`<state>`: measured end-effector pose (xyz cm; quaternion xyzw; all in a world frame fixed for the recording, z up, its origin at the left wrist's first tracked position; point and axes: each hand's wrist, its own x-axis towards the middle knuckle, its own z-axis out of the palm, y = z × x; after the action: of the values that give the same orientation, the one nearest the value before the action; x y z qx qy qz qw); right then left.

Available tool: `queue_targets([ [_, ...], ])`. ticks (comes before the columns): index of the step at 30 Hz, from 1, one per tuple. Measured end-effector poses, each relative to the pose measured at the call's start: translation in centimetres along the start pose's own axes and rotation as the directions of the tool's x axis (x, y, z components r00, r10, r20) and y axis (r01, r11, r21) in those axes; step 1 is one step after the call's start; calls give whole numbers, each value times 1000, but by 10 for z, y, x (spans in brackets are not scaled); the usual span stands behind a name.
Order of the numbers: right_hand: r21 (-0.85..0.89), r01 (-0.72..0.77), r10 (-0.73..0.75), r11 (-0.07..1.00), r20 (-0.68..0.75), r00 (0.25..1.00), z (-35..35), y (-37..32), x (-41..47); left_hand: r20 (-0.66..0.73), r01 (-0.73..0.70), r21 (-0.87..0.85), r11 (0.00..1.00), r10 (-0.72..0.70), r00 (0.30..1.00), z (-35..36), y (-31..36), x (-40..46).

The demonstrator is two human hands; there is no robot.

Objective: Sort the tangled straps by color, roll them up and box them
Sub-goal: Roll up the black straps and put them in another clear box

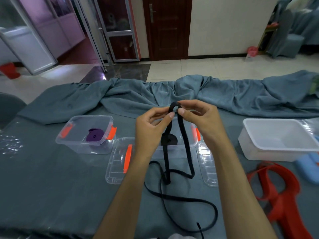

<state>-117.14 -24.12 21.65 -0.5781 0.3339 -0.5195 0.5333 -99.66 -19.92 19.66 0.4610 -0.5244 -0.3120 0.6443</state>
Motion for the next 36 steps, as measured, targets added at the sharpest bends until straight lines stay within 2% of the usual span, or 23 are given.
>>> queue_targets([
  [4,86,-10,10,996,1,1000,4,1,-6,10,67,11,998,-67,998,7,-3,-5],
  [10,47,-4,6,999,-49,999,2,0,-11,73,62,-21,998,-60,995,3,-2,-8],
  [14,-9,26,-27,1000,-55,998,-1,-3,-12,71,30,5,1000,-30,997,4,-2,-9],
  [17,59,1,0,998,-15,1000,1,-3,-12,54,30,40,999,-32,998,9,-3,-11],
  [22,73,-25,24,997,8,1000,2,-3,-12,19,38,34,999,-39,999,10,-2,-11],
  [25,59,-52,51,997,24,998,3,-7,-11,-13,-12,94,995,13,1000,9,0,-11],
  [28,-35,-84,82,996,-54,995,5,-7,-7,28,-189,312,931,190,981,9,-1,-11],
  [30,-81,-94,84,992,-118,989,6,-5,-5,78,-278,391,877,269,960,9,-3,-10],
  [33,-59,-97,88,994,-135,987,6,-5,-6,109,-303,427,852,284,953,8,-5,-9],
  [36,-87,-58,48,995,-121,992,3,-6,-5,93,-219,382,898,199,976,8,-3,-7],
])
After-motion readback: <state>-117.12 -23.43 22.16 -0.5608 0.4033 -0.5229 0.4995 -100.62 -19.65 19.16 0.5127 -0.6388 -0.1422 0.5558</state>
